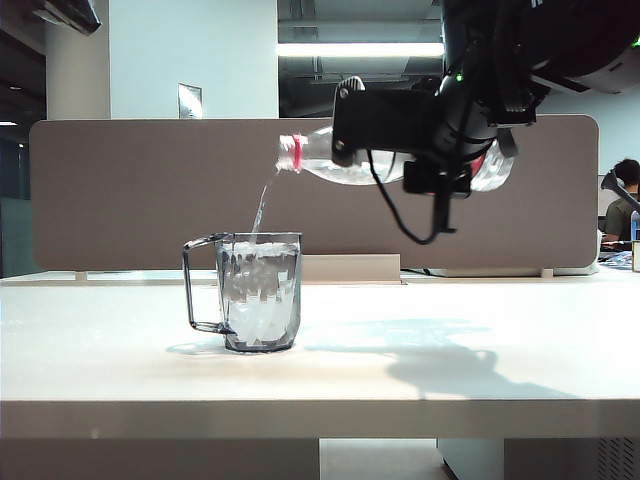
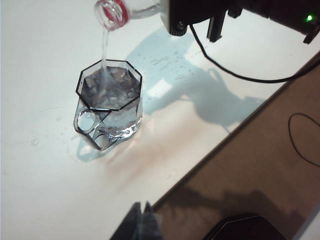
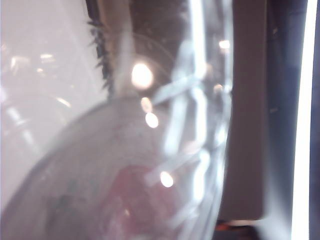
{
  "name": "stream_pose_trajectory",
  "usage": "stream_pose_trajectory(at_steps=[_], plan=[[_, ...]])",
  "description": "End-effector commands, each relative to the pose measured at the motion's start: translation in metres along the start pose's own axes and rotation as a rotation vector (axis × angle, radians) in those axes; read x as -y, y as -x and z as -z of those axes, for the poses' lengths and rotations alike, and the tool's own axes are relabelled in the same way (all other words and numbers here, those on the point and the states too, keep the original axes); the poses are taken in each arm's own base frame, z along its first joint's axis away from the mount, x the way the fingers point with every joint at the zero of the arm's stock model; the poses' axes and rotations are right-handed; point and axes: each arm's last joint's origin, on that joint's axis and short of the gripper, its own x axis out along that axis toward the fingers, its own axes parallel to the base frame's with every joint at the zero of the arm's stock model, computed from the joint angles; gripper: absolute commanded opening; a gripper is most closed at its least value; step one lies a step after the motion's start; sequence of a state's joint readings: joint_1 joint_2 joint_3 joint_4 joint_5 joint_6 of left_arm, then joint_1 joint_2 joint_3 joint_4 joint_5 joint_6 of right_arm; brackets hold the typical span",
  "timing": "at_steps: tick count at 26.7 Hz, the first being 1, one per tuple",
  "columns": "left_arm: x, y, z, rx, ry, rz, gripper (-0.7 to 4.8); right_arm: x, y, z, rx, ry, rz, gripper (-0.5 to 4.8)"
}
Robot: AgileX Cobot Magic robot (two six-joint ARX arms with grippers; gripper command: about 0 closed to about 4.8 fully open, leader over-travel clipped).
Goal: Pick up the mineral water bottle on the table and pour water into the mug until it's full.
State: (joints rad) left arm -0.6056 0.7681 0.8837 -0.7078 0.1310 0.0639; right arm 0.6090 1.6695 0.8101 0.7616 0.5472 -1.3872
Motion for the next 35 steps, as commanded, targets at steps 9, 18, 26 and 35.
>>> stream_pose_trajectory(at_steps=[9,18,26,35], plan=[[0.0,0.001,-0.001,0.012,-0.006,0.003,-0.05,0.0,0.003,-0.003,0.048,-1.126,-0.046,1.69],[0.0,0.001,-0.001,0.012,-0.006,0.003,-0.05,-0.052,0.025,0.015,0.192,-1.388,-0.06,1.65],[0.0,0.001,-0.001,0.012,-0.006,0.003,-0.05,-0.091,0.031,0.027,0.183,-1.466,-0.078,1.65],[0.0,0.001,-0.001,0.012,-0.006,0.004,-0.05,-0.106,0.03,0.029,0.144,-1.463,-0.114,1.81]])
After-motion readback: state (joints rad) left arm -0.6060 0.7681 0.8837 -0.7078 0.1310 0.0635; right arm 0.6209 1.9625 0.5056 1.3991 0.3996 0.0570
